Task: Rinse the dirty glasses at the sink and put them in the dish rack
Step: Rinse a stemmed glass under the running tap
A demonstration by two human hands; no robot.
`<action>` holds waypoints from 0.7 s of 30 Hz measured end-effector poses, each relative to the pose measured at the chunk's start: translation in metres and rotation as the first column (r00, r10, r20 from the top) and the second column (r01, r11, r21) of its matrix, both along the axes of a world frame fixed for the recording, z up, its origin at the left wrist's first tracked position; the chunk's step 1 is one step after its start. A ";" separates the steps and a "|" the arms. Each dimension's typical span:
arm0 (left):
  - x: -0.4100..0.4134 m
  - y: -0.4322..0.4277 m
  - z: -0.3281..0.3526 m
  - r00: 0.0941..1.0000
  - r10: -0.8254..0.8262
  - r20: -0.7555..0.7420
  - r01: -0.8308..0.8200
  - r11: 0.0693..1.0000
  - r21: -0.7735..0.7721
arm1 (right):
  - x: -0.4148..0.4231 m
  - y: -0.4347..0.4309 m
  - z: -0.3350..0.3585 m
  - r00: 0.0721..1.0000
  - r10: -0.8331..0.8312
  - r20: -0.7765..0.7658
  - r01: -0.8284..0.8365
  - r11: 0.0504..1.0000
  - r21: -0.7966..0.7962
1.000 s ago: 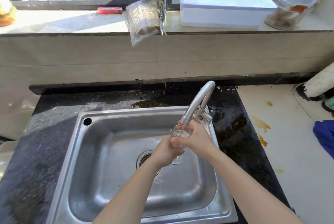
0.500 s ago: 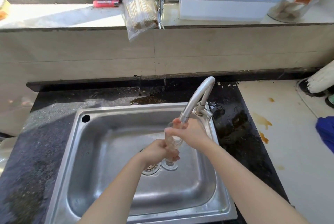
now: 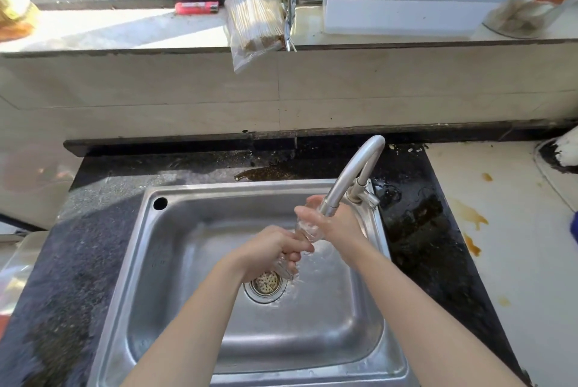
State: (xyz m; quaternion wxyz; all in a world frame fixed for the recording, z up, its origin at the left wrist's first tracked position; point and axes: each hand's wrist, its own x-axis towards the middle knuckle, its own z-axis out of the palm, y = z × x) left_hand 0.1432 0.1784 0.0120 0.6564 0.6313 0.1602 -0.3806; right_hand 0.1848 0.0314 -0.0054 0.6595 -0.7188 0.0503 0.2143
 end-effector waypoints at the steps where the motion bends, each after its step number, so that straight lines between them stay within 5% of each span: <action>1: 0.002 0.000 0.004 1.000 -0.005 0.000 0.005 1.000 0.007 | 0.003 -0.001 -0.004 0.999 -0.038 -0.007 0.038 0.999 0.032; 5: 0.010 -0.007 0.015 0.987 0.161 0.019 -0.161 0.985 0.059 | 0.009 -0.003 -0.025 0.935 -0.271 -0.229 0.295 0.953 0.075; 7: 0.014 -0.016 0.016 0.944 0.318 0.090 -0.326 0.942 0.084 | 0.006 -0.009 -0.032 0.829 -0.336 -0.446 0.406 0.912 0.067; 10: 0.018 -0.040 0.011 0.915 0.342 0.212 -0.356 0.934 0.031 | -0.006 -0.018 -0.046 0.689 -0.326 -0.647 0.485 0.871 0.077; 14: 0.022 -0.067 0.009 0.895 0.363 0.258 -0.373 0.928 -0.009 | -0.017 -0.021 -0.056 0.619 -0.301 -0.726 0.544 0.831 0.119; 21: 0.021 -0.077 0.009 0.792 0.154 0.591 -0.498 0.724 0.478 | -0.008 -0.018 -0.048 0.711 -0.236 -0.663 0.546 0.779 0.309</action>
